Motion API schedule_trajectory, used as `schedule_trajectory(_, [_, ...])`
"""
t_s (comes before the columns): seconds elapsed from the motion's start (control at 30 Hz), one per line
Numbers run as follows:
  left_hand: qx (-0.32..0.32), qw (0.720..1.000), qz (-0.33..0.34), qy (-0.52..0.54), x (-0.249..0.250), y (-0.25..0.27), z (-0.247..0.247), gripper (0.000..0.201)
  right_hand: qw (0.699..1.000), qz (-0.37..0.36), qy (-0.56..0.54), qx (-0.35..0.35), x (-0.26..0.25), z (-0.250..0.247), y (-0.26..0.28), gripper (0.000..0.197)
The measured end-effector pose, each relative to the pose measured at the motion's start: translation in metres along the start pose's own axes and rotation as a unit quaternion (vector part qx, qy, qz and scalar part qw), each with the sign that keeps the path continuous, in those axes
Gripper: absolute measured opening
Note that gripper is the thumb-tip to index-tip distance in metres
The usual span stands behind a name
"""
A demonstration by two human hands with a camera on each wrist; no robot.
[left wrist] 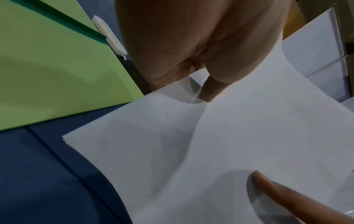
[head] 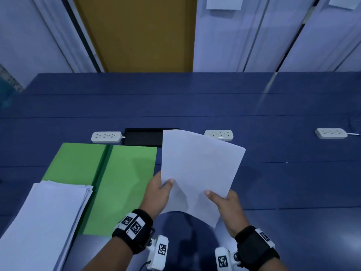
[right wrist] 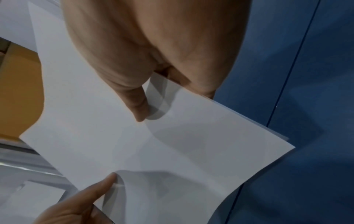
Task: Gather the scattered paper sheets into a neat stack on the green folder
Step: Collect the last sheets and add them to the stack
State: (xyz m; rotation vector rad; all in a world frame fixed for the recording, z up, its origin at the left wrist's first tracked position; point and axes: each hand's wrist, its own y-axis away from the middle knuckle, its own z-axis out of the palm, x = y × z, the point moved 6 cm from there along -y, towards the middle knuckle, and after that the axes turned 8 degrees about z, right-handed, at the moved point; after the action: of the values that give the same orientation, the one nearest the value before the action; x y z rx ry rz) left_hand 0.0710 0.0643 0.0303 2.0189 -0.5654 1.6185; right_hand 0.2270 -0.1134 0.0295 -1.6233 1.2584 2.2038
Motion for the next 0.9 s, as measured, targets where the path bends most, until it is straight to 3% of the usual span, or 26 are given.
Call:
schedule_trajectory(0.13, [0.018,1.0,-0.005,-0.007,0.0,0.015,-0.04,0.04,1.0,0.0,-0.008,-0.03,0.002,0.036,0.005,0.03])
schedule_trajectory(0.2, [0.032,0.999,-0.011,-0.01,-0.004,0.022,-0.067,0.04,1.0,-0.01,-0.019,-0.012,0.002,0.055,0.008,0.035])
schedule_trajectory(0.3, [0.048,0.998,-0.016,-0.029,-0.006,0.035,-0.114,0.041,0.999,-0.026,-0.021,0.027,0.002,0.087,0.013,0.056])
schedule_trajectory(0.4, [0.053,0.997,-0.029,-0.055,-0.015,0.051,-0.166,0.042,0.998,-0.056,0.01,0.016,-0.002,0.126,0.017,0.07])
schedule_trajectory(0.57, [0.074,0.989,-0.064,-0.106,-0.036,0.076,-0.263,0.042,0.977,-0.052,0.159,-0.133,0.002,0.22,0.021,0.039])
schedule_trajectory(0.73, [0.119,0.968,-0.131,-0.178,-0.071,0.102,-0.369,0.048,0.921,0.011,0.294,-0.254,0.034,0.324,0.018,0.034])
schedule_trajectory(0.9, [0.163,0.955,-0.163,-0.189,-0.104,0.123,-0.453,0.049,0.877,0.044,0.353,-0.324,0.066,0.417,0.021,0.03])
